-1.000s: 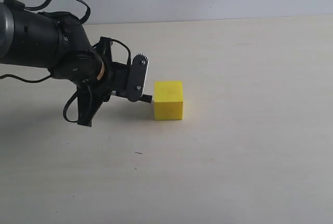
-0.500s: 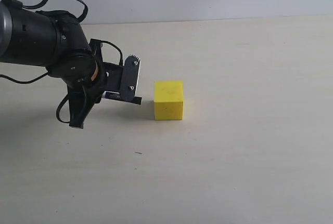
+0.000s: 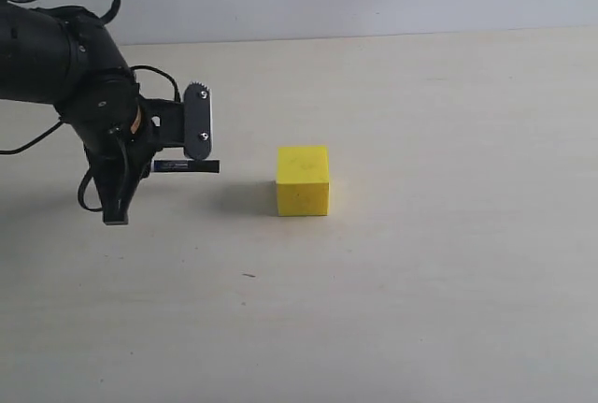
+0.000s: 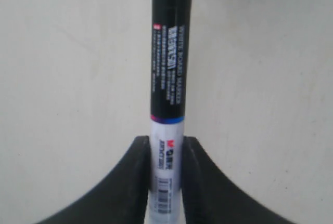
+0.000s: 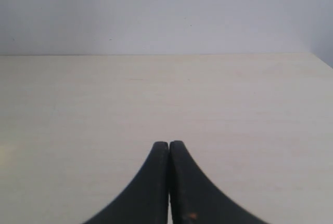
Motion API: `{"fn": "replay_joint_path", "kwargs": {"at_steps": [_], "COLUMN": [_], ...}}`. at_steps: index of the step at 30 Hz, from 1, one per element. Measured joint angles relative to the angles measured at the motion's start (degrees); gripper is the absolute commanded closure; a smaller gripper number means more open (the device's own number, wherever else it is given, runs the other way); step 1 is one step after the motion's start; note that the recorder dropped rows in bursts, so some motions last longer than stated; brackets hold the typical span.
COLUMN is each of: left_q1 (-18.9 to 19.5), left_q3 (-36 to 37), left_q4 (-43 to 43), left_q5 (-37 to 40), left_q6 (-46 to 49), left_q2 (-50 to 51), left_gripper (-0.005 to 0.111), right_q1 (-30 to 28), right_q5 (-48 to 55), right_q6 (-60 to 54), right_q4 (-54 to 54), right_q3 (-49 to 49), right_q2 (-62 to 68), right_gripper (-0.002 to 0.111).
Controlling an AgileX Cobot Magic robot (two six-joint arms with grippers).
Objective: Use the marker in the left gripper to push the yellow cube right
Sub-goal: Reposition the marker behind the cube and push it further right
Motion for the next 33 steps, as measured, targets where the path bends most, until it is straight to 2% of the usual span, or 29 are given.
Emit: {"fn": "replay_joint_path", "kwargs": {"at_steps": [5,12,17,26,29,33], "left_q1": [2.89,3.52,0.7,-9.16,-9.2,-6.82], "left_q3": [0.0,0.0,-0.15,-4.98,-5.34,-5.47], "left_q4": [-1.31,-1.67,-2.42,-4.62,-4.76,-4.65], "left_q5": [0.22,0.23,-4.24,-8.38,-7.95,-4.82], "left_q6": [-0.12,-0.26,-0.15,-0.39,-0.39,-0.39], "left_q2": [0.0,0.0,1.59,7.85,7.85,7.85], "left_gripper": [0.107,0.107,0.107,0.107,0.107,0.107], "right_q1": [0.0,0.0,0.0,0.0,0.0,0.0], "right_q5": [0.0,0.0,0.0,0.0,0.0,0.0], "right_q6": [0.0,0.0,0.0,0.0,0.0,0.0], "right_q4": [0.0,0.0,0.0,0.0,0.0,0.0], "right_q3": [0.0,0.0,0.0,0.0,0.0,0.0], "right_q2": [0.0,0.0,0.0,0.0,0.0,0.0], "right_gripper": [0.108,0.108,0.108,0.108,0.108,0.108]}}
